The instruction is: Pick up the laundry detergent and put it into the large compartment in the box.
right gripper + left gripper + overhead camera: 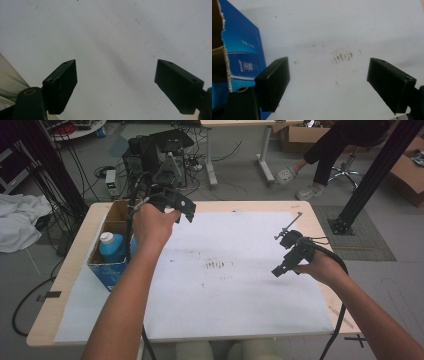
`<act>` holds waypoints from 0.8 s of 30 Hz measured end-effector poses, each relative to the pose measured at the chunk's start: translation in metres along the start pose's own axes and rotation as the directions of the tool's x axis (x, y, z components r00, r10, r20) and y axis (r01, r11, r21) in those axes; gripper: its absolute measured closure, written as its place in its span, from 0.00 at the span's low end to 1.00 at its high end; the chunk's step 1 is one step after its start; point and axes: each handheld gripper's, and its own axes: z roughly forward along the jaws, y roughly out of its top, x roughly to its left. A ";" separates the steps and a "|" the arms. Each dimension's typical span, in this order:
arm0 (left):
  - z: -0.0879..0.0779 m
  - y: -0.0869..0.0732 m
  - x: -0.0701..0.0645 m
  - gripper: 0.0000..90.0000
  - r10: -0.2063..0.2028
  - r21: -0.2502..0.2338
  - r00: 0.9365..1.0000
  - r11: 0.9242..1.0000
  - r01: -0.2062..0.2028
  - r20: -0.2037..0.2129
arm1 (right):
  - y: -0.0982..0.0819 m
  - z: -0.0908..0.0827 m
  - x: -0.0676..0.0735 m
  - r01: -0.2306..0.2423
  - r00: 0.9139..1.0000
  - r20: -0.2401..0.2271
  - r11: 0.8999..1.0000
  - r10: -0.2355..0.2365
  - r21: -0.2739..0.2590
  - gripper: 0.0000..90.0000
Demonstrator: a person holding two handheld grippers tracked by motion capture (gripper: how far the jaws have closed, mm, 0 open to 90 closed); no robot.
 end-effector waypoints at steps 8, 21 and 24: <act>0.020 0.001 -0.021 0.22 0.006 0.009 1.000 1.000 -0.006 0.019 | 0.000 -0.001 -0.001 -0.001 1.000 -0.001 1.000 0.001 -0.006 0.20; 0.044 -0.001 -0.040 0.23 0.041 0.040 0.999 0.998 -0.043 0.030 | 0.001 -0.001 -0.003 -0.007 1.000 -0.001 1.000 0.007 -0.014 0.20; 0.047 -0.001 -0.041 0.23 0.043 0.042 0.999 0.998 -0.044 0.025 | 0.001 -0.001 -0.002 -0.006 1.000 -0.002 1.000 0.006 -0.013 0.20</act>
